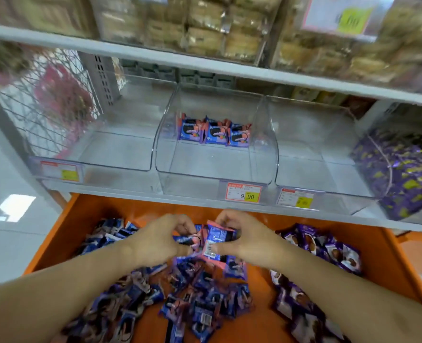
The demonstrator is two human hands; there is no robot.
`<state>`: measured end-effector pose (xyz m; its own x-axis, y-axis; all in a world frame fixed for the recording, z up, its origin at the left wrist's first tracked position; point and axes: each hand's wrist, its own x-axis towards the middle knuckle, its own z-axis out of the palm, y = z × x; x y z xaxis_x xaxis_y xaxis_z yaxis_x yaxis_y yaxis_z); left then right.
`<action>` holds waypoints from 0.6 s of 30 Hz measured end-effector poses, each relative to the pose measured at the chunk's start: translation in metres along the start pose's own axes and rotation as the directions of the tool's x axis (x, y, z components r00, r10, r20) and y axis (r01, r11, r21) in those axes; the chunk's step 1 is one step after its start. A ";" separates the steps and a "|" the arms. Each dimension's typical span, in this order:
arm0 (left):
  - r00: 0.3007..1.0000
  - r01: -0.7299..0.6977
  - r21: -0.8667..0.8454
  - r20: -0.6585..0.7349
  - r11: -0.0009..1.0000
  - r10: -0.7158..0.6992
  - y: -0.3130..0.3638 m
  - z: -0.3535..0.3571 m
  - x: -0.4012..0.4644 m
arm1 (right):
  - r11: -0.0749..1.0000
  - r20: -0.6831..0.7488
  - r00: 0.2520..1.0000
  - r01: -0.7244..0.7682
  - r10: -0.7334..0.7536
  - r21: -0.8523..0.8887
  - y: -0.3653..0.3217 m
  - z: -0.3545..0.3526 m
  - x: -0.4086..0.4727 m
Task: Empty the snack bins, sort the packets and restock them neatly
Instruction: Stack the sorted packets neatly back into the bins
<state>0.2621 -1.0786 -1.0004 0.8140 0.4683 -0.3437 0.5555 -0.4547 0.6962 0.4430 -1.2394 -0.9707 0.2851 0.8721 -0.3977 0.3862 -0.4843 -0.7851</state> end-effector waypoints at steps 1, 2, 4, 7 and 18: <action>1.000 -0.017 -0.027 -0.025 1.000 0.016 0.014 -0.011 -0.008 | 0.999 -0.039 0.999 0.030 -0.029 0.020 -0.014 -0.010 -0.014; 0.998 -0.039 -0.063 -0.054 0.997 0.036 0.029 -0.021 -0.017 | 0.998 -0.088 0.995 0.052 -0.050 0.026 -0.027 -0.019 -0.026; 0.993 -0.065 -0.141 -0.111 0.988 0.050 0.060 -0.039 -0.036 | 0.996 -0.184 0.981 0.075 -0.066 0.044 -0.048 -0.032 -0.046; 0.969 -0.109 -0.232 -0.241 0.967 0.051 0.093 -0.054 -0.058 | 0.990 -0.337 0.937 0.126 -0.096 0.069 -0.069 -0.041 -0.069; 0.938 -0.132 -0.559 -0.338 0.819 -0.079 0.126 -0.047 -0.063 | 0.957 -0.399 0.873 0.283 -0.282 -0.058 -0.093 -0.031 -0.085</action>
<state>0.2730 -1.1299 -0.8610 0.6623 0.7310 -0.1643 0.2521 -0.0109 0.9676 0.4101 -1.2707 -0.8489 0.4896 0.8696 0.0638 0.5017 -0.2211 -0.8363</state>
